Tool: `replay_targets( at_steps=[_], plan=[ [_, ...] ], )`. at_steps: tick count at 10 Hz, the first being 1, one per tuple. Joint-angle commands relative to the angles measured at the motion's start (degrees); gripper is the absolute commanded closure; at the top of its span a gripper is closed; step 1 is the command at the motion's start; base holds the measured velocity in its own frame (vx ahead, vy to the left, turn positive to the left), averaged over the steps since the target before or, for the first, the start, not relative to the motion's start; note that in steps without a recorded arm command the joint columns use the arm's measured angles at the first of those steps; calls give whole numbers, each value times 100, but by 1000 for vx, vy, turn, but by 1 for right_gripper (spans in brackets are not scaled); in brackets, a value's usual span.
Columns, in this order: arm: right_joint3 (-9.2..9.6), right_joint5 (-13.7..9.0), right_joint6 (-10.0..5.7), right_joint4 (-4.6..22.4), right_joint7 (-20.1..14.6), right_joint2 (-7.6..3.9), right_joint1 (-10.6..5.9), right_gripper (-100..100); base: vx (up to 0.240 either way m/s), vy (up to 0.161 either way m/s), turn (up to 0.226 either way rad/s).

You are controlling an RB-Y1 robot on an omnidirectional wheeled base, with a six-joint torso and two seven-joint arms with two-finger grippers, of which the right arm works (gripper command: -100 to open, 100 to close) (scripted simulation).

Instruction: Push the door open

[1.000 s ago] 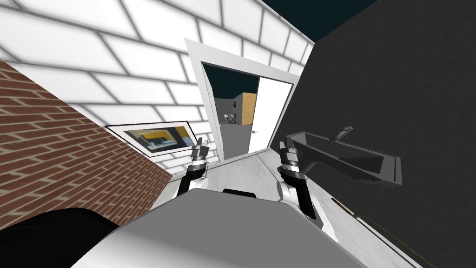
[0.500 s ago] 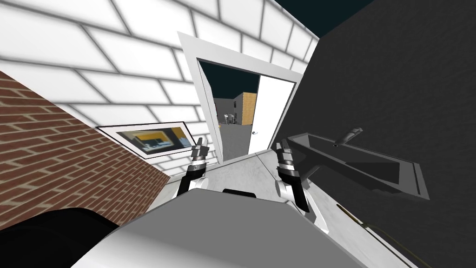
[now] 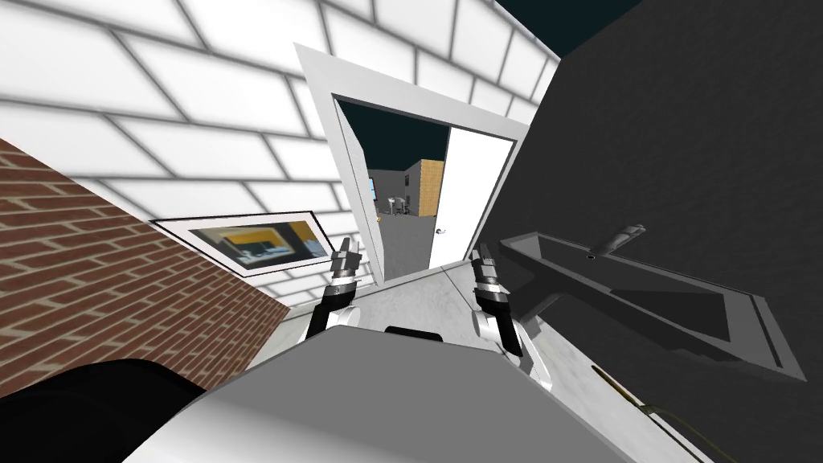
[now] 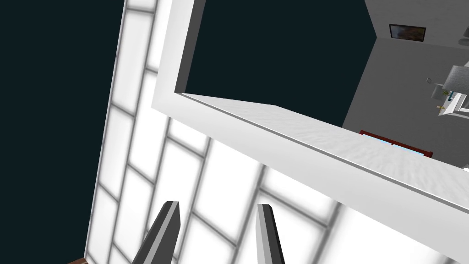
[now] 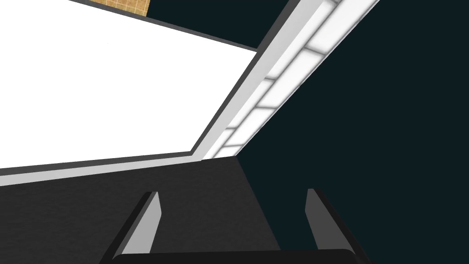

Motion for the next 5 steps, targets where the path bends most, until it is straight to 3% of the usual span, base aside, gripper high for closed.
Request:
replay_targets(
  at_steps=[1,5],
  plan=[
    [12,50,-55,284,-103,-52,-94,-100,126,-51,43],
    [32,140,-199,860,-253,-104,-297,-100,120,-61,27]
  ],
)
